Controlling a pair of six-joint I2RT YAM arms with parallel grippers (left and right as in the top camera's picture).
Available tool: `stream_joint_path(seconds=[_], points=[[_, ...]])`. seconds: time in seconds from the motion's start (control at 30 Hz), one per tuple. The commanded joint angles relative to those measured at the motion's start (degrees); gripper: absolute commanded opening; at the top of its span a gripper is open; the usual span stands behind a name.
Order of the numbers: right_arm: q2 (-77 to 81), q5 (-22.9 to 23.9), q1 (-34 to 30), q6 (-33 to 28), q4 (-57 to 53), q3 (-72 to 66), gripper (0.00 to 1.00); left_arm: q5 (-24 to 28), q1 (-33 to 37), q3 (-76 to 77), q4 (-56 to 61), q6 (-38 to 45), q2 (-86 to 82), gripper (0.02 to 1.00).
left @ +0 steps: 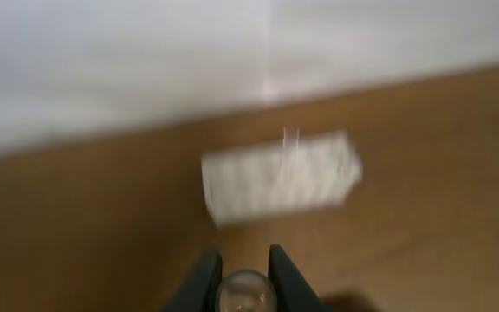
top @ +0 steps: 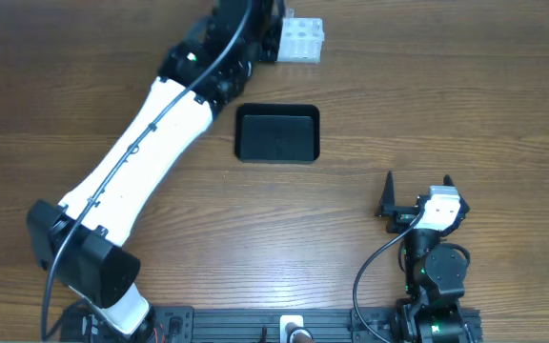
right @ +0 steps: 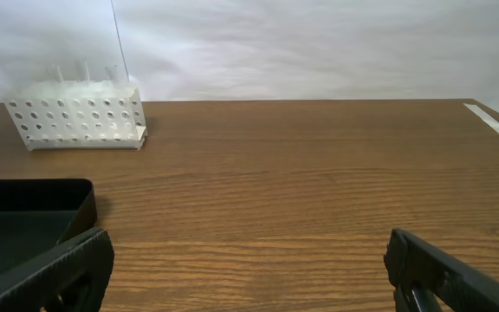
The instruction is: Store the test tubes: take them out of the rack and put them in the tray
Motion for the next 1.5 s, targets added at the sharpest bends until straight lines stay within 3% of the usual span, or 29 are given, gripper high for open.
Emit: stream_joint_path(seconds=[0.03,0.3,1.5], points=[[-0.26,-0.24,0.33,0.17,-0.09,-0.46,0.993,0.28,0.26,-11.37,1.18,-13.53,0.48,0.154],[-0.26,-0.24,0.33,0.17,-0.09,-0.46,0.991,4.87,0.26,-24.11,11.67,-15.39,0.72,0.167],[-0.26,-0.24,0.33,0.17,-0.09,-0.46,0.993,6.12,0.33,-24.26,5.9,-15.1,8.28,0.187]])
